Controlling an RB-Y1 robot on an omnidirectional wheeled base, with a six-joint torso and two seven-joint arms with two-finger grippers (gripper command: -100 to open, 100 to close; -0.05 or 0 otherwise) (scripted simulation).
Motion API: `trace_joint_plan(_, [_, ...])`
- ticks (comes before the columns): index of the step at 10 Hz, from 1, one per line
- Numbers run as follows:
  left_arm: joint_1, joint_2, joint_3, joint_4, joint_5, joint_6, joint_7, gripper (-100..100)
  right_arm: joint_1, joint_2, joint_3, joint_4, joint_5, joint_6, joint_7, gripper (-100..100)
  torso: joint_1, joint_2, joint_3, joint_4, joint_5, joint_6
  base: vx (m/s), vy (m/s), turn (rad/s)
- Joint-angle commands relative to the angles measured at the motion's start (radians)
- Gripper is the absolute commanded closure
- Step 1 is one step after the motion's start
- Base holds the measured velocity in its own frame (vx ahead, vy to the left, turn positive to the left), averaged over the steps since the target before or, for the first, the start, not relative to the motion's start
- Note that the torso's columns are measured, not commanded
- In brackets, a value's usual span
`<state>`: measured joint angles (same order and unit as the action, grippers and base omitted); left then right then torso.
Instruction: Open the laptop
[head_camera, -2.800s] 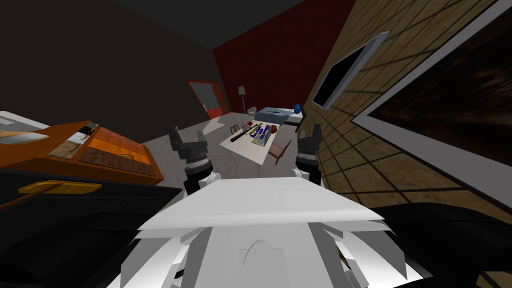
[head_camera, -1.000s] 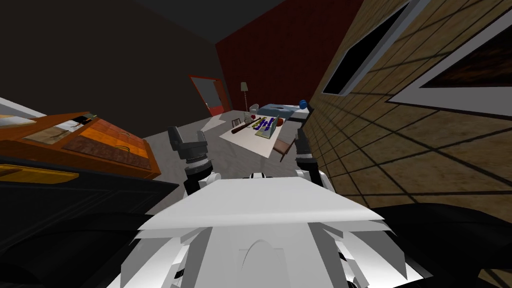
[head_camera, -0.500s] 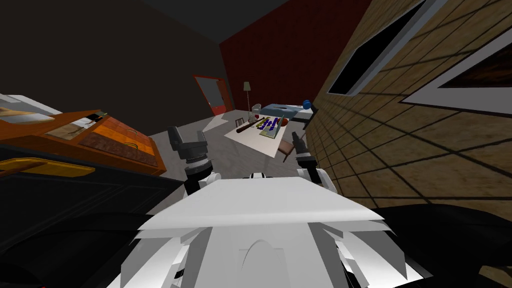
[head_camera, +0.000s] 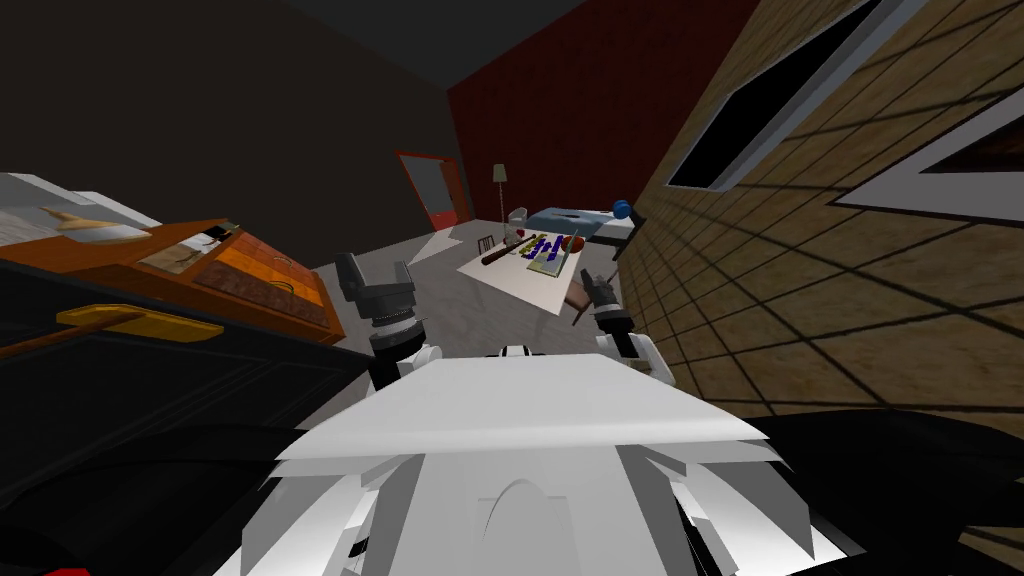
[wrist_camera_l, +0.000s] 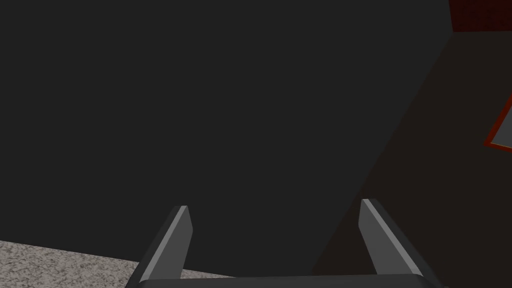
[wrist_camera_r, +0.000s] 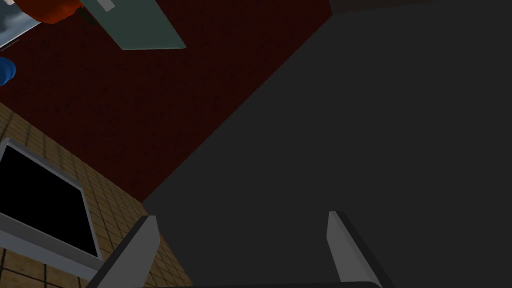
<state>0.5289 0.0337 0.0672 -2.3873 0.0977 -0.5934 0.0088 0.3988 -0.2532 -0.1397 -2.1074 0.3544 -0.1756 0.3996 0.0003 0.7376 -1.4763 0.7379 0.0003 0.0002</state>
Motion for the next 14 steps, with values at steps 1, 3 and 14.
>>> trace_joint_plan(1, [0.0, 0.0, 0.0, 0.0, 0.0, 0.0, 0.0, 0, -0.023, -0.018, -0.027, 0.05, 0.077, 0.057, 0.067, -100, 0.0, 0.0, 0.0, 0.0, 0.0, 0.0, 0.022, 0.118, 0.109])
trace_joint_plan(3, [0.0, 0.0, 0.0, 0.0, 0.0, 0.0, 0.0, 0, -0.042, -0.036, -0.055, 0.098, 0.141, 0.106, 0.124, -100, 0.0, 0.0, 0.0, 0.0, 0.0, 0.0, 0.01, 0.128, 0.117])
trace_joint_plan(14, [0.0, 0.0, 0.0, 0.0, 0.0, 0.0, 0.0, 0, -0.119, -0.18, -0.206, 0.345, 0.352, 0.286, 0.342, -100, -0.001, -0.001, 0.0, 0.0, 0.0, 0.0, 0.07, 0.063, 0.136])
